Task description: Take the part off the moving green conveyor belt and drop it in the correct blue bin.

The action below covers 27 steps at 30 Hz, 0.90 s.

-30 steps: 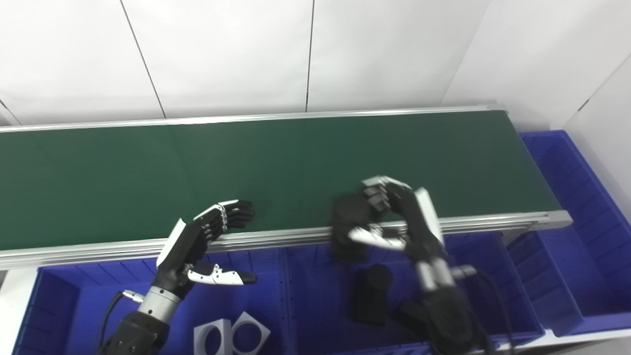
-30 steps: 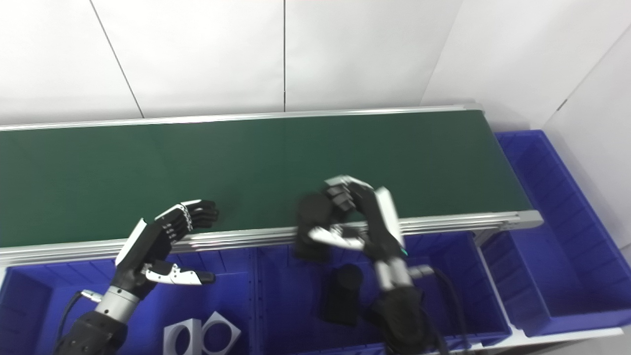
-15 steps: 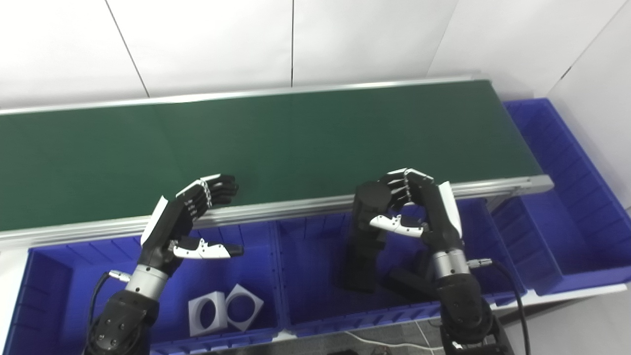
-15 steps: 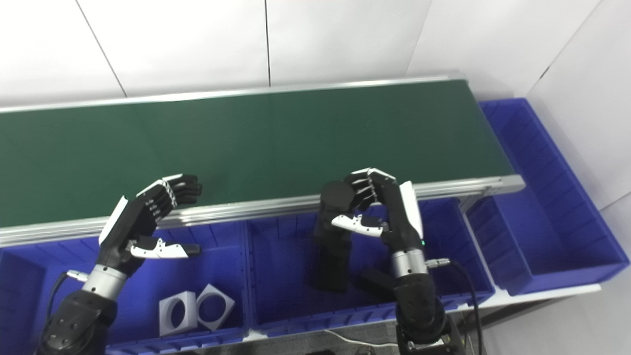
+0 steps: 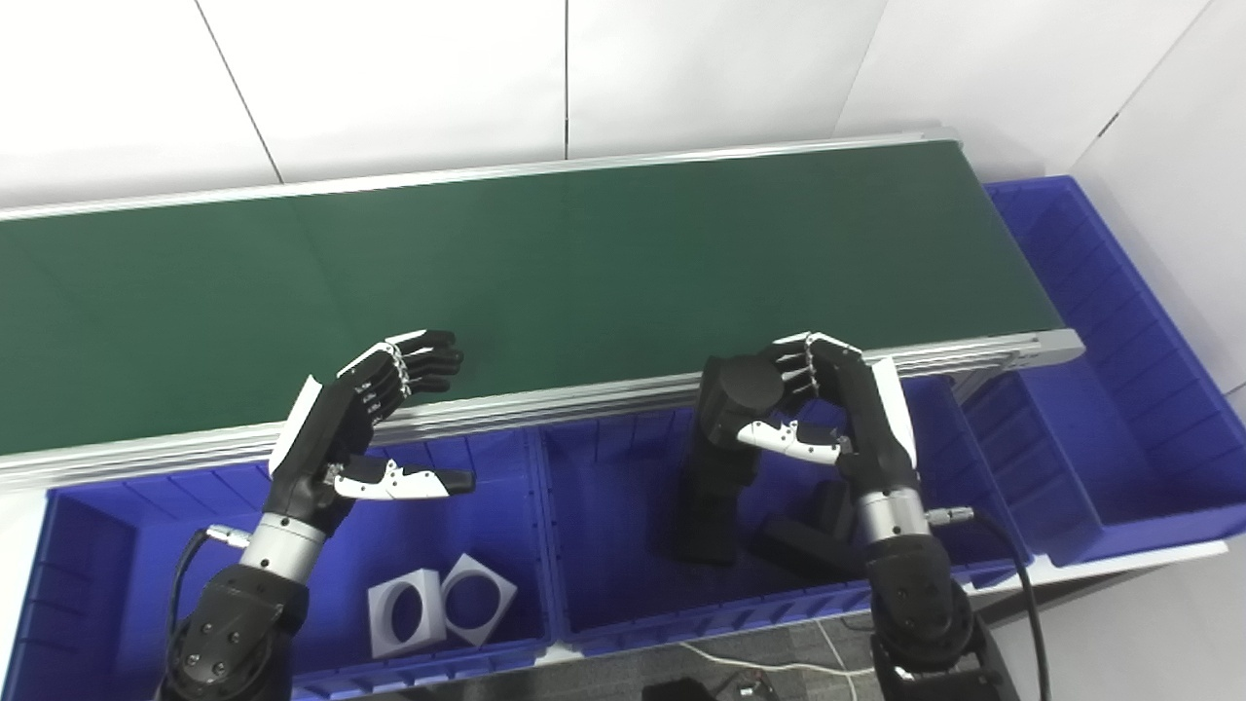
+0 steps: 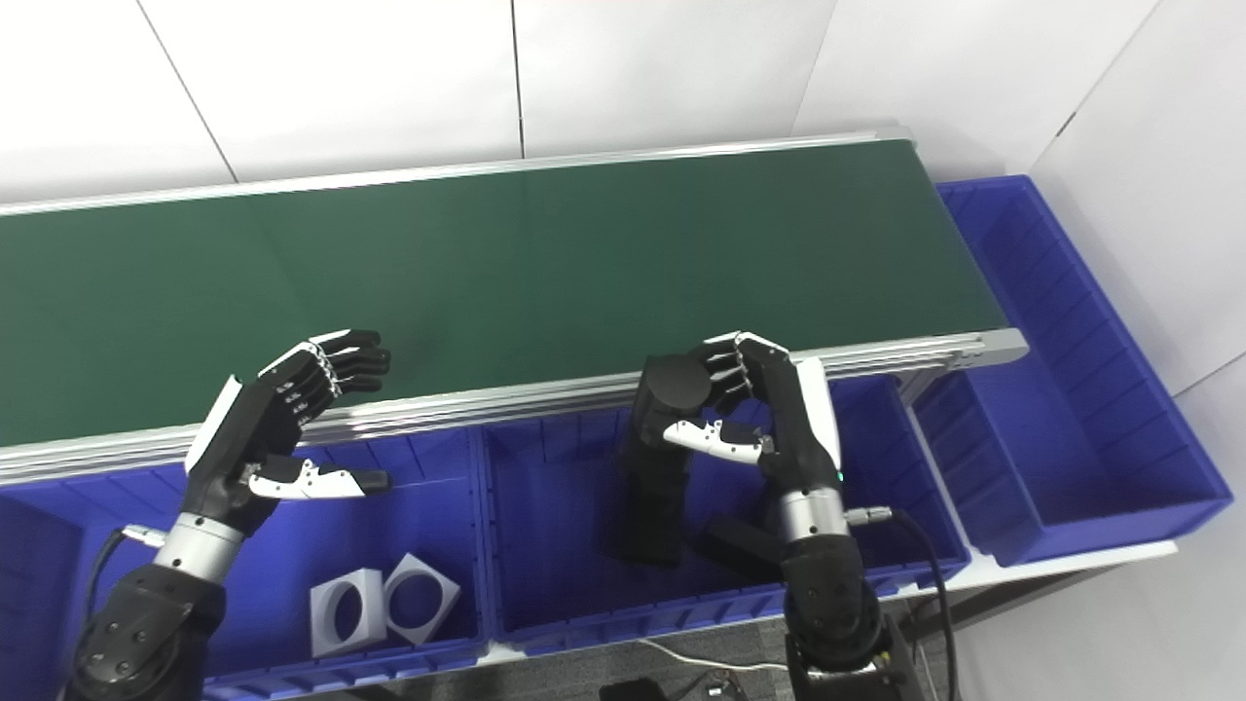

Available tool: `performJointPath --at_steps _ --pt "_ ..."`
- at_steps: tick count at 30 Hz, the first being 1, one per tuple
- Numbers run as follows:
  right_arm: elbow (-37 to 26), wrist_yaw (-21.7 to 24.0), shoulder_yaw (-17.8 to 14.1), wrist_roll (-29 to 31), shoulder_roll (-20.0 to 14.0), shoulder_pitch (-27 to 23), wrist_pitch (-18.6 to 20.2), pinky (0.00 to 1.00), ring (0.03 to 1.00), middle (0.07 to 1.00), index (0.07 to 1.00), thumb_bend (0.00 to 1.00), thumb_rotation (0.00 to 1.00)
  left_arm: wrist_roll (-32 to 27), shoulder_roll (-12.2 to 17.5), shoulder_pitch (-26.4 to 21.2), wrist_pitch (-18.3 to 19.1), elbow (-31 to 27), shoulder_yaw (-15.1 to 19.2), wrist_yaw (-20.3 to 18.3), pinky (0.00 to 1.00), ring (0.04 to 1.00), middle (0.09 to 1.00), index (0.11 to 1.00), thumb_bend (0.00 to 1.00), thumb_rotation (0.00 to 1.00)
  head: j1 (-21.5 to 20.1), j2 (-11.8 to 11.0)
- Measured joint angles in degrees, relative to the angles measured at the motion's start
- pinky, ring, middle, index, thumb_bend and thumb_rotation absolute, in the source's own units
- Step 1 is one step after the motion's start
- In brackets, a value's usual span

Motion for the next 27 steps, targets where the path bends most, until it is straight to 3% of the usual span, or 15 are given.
performJointPath --at_steps 14,27 --pt "7.0 -3.9 -1.8 -0.2 -1.1 -0.1 -3.7 0.33 0.388 0.484 0.537 0.51 0.0 0.0 0.1 0.1 0.3 -0.1 0.2 -0.5 0.72 0.75 0.73 0.751 1.0 0.07 0.3 0.0" --pt "4.1 -3.8 -2.7 -1.2 -2.8 3.0 -3.5 0.31 0.392 0.471 0.536 0.51 0.0 0.0 0.2 0.2 0.4 -0.4 0.2 -0.5 0.72 0.741 0.727 0.749 1.0 0.07 -0.1 -0.1"
